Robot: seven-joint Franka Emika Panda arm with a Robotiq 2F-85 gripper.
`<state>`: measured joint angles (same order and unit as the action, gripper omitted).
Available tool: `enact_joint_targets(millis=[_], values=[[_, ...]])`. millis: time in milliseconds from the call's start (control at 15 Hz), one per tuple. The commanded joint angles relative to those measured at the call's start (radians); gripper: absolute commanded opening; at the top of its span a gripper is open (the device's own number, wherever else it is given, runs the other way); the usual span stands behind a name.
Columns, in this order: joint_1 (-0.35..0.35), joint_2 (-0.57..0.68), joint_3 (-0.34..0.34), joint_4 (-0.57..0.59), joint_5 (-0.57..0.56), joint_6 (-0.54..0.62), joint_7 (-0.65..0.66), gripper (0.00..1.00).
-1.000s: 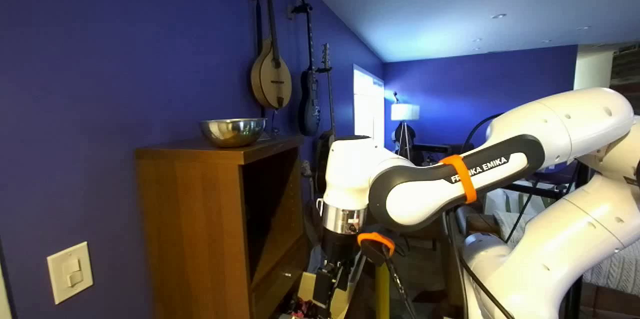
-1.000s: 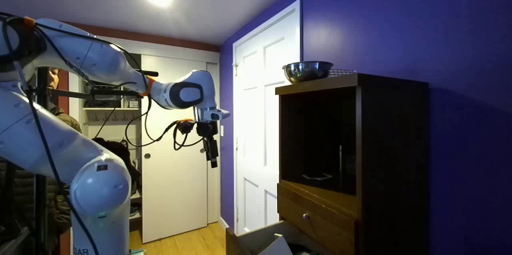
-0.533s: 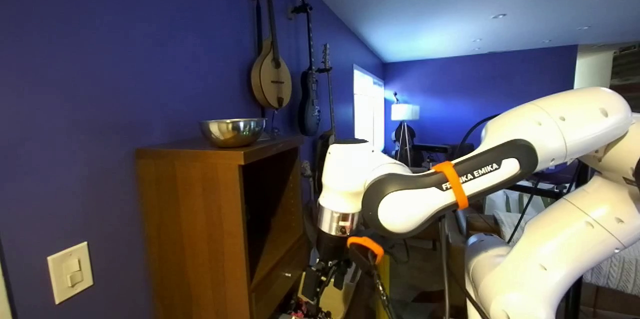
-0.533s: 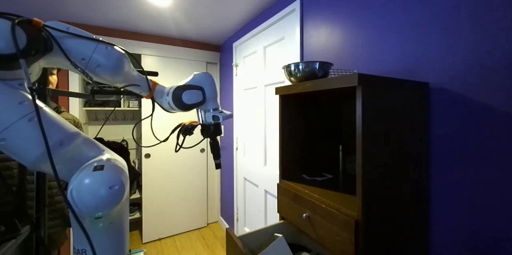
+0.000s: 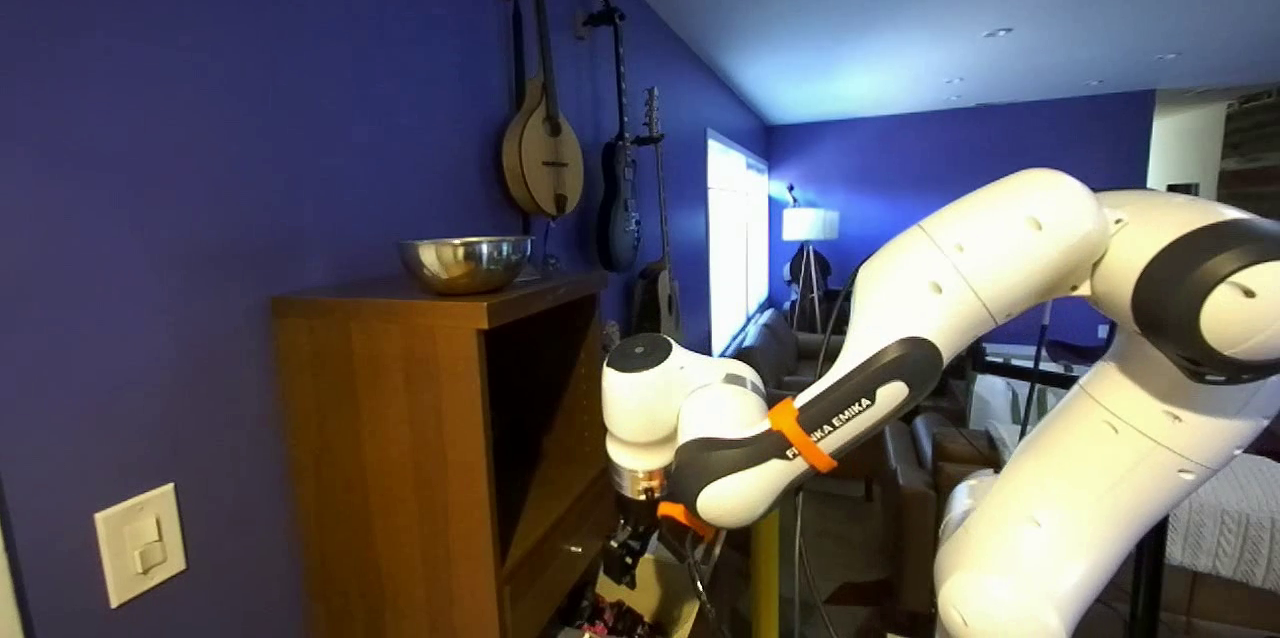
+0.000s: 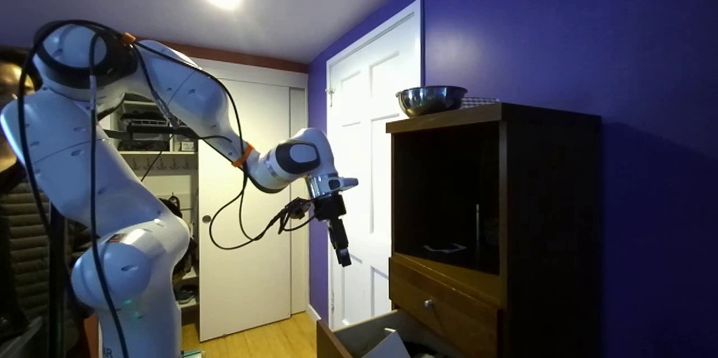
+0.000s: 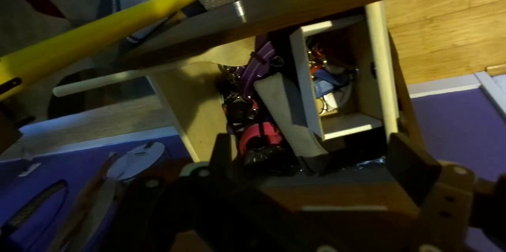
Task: Put the wooden spoon on the shelf above the open drawer
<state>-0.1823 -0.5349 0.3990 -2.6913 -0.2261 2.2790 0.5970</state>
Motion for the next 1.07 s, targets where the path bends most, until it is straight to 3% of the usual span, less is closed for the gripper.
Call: enact_joint_targets(millis=[0, 200, 400, 733, 800, 1000], values=[[0.04, 0.031, -0.059, 0.005, -0.034, -0.004, 0.016, 1.0], [0.05, 0.064, -0.09, 0.021, -0.029, -0.002, 0.004, 1.0], [-0.045, 0.087, -0.126, 0.002, -0.087, 0.001, 0.144, 1.0], [-0.18, 0.063, -0.255, -0.076, -0.211, 0.071, 0.277, 1.0], [-0.126, 0.075, -0.254, -0.052, -0.181, 0.038, 0.215, 1.0], [-0.127, 0.075, -0.276, -0.055, -0.185, 0.039, 0.206, 1.0]])
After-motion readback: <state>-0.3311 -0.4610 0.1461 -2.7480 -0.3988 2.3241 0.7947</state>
